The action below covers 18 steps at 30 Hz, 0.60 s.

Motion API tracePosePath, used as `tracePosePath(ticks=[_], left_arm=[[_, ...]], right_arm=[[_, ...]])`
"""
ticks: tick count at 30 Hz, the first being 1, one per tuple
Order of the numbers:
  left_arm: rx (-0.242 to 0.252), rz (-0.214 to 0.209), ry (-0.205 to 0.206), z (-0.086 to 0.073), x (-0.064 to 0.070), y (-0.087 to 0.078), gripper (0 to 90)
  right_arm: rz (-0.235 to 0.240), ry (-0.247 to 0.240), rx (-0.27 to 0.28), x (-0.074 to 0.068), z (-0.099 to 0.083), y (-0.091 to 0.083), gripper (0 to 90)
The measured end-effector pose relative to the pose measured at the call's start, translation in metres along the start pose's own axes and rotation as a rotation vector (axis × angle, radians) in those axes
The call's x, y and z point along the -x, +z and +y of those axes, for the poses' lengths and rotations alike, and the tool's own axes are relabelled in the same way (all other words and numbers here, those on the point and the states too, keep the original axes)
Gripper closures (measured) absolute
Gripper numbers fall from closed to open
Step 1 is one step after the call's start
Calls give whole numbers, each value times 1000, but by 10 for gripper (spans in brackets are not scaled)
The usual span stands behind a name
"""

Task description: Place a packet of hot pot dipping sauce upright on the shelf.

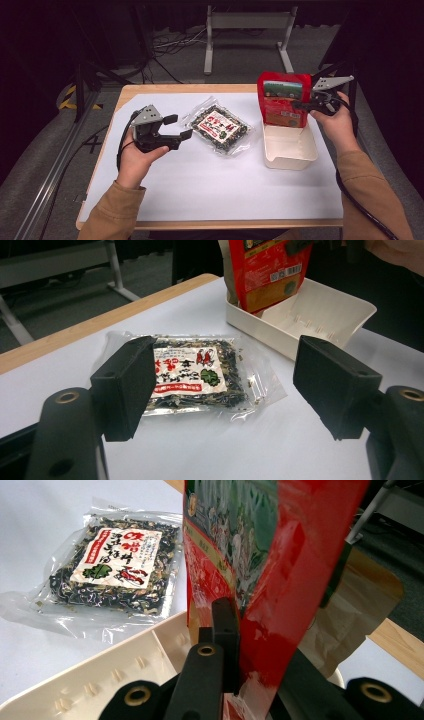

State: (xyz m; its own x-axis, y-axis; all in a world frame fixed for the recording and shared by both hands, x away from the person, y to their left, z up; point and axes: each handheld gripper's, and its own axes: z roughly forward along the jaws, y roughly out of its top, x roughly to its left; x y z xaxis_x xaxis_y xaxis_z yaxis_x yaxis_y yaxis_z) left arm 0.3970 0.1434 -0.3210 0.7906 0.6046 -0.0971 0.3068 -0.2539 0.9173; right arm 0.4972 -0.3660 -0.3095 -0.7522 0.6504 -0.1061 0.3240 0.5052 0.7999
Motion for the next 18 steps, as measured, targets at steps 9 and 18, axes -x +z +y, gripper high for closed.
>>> tracePosePath(ticks=[9,18], left_arm=[[3,0,4,0,0,-1,258],[-5,-3,4,0,0,2,257]], right_arm=[[-52,-54,-103,-2,-6,13,884],[-37,52,-77,7,-39,15,884]])
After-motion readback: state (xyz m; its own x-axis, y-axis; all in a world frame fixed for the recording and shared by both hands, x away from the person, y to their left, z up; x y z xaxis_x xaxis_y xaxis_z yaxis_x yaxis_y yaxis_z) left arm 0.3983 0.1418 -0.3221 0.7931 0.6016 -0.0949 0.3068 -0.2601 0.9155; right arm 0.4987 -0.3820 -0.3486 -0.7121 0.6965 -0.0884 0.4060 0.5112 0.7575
